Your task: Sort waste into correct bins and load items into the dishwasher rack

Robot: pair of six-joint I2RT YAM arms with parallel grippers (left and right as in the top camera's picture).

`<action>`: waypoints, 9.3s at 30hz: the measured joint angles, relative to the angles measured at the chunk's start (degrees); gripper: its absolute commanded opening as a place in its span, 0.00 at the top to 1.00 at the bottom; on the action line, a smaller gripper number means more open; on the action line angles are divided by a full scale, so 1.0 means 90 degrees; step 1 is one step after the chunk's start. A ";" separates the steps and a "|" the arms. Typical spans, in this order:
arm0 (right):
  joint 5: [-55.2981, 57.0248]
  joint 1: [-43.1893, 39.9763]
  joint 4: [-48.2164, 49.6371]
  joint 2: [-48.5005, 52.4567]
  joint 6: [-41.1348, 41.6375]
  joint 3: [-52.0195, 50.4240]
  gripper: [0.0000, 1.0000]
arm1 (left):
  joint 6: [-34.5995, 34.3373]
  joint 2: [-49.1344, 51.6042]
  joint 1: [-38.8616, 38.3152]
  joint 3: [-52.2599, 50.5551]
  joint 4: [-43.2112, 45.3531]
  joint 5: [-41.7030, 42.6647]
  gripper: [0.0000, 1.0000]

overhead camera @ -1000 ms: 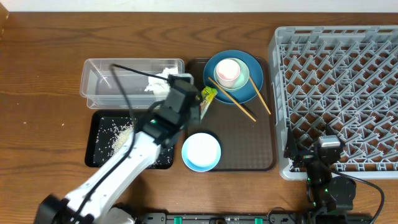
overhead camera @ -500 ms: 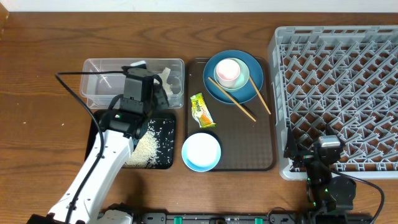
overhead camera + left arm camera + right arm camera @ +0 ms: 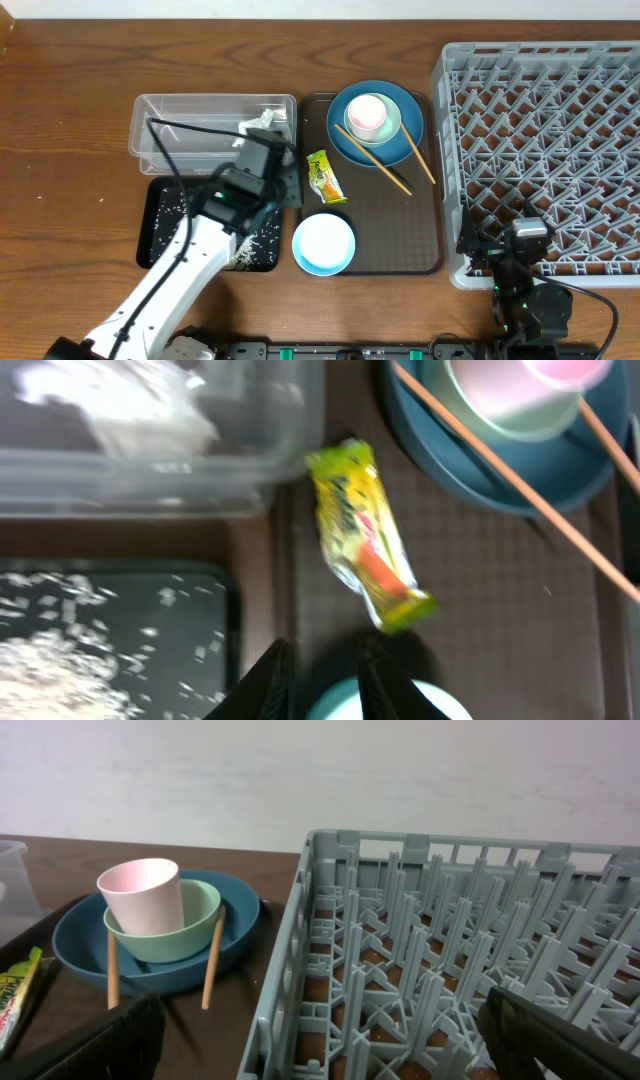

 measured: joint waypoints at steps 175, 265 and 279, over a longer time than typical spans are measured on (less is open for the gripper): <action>0.0002 0.0000 0.0000 0.0005 0.0000 0.0000 0.01 | -0.1503 -0.0967 -0.0843 0.0000 0.0146 0.1530 0.16; 0.0002 0.0000 0.0000 0.0005 0.0000 0.0000 0.01 | -0.1382 0.4913 -0.0350 0.5110 -0.1054 -0.0355 0.50; 0.0002 0.0000 0.0000 0.0005 0.0000 0.0000 0.01 | -0.1588 0.4913 -0.0471 0.5110 -0.0877 -0.0355 0.55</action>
